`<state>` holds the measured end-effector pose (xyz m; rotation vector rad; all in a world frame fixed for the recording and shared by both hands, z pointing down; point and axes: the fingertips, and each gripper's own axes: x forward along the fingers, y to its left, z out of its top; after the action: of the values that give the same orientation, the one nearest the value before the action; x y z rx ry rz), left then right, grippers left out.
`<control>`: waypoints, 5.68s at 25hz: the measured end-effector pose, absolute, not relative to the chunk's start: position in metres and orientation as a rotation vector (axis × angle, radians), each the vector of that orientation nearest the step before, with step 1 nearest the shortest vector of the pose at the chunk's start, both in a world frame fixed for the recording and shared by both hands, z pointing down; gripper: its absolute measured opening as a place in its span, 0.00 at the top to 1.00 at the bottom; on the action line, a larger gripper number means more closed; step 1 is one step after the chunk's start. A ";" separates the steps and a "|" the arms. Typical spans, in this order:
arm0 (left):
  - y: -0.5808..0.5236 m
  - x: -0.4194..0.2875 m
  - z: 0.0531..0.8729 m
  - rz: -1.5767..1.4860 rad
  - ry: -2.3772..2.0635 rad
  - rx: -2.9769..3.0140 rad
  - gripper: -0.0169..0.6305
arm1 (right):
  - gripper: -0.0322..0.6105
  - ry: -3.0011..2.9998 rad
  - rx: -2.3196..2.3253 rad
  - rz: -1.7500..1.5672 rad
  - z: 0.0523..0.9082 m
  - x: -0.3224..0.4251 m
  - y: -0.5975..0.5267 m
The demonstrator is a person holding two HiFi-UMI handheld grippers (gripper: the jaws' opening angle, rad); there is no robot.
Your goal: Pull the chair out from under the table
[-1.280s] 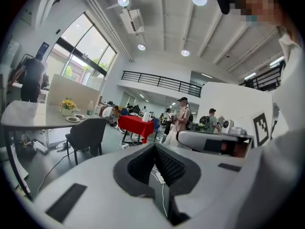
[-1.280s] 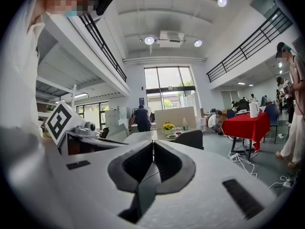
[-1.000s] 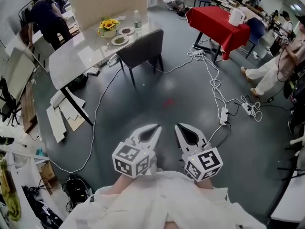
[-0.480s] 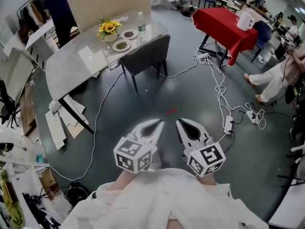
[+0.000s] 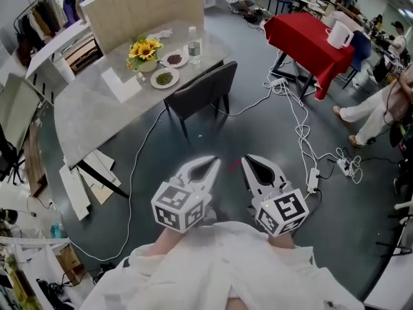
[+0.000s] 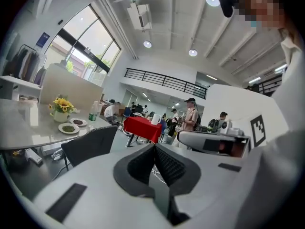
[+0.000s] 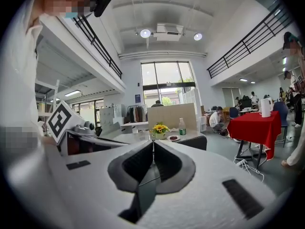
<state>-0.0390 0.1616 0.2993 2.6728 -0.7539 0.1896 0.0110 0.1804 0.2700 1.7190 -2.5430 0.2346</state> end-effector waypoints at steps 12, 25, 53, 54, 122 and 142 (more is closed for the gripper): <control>0.084 -0.047 0.321 0.254 -0.798 2.630 0.95 | 0.94 -2.502 1.706 0.345 0.295 0.015 0.113; -0.038 -0.025 0.327 0.239 -0.874 2.585 0.95 | 0.95 -2.547 1.623 0.355 0.302 0.037 -0.014; -0.260 0.037 0.324 0.198 -1.073 2.506 0.95 | 0.95 -2.671 1.326 0.308 0.295 0.090 -0.256; -0.261 0.036 0.326 0.202 -1.081 2.498 0.95 | 0.95 -2.674 1.309 0.316 0.298 0.087 -0.256; -0.278 -0.051 0.442 0.706 -0.952 2.674 0.95 | 0.68 -2.178 0.508 -0.129 0.424 0.019 -0.265; -0.275 -0.062 0.537 1.163 -0.752 2.679 0.54 | 0.51 -1.884 0.264 -0.385 0.486 0.025 -0.288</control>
<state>-0.0616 -0.2753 0.5373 2.6790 -0.7523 1.1633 0.0247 -0.2879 0.4858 0.2639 -1.8838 -0.3851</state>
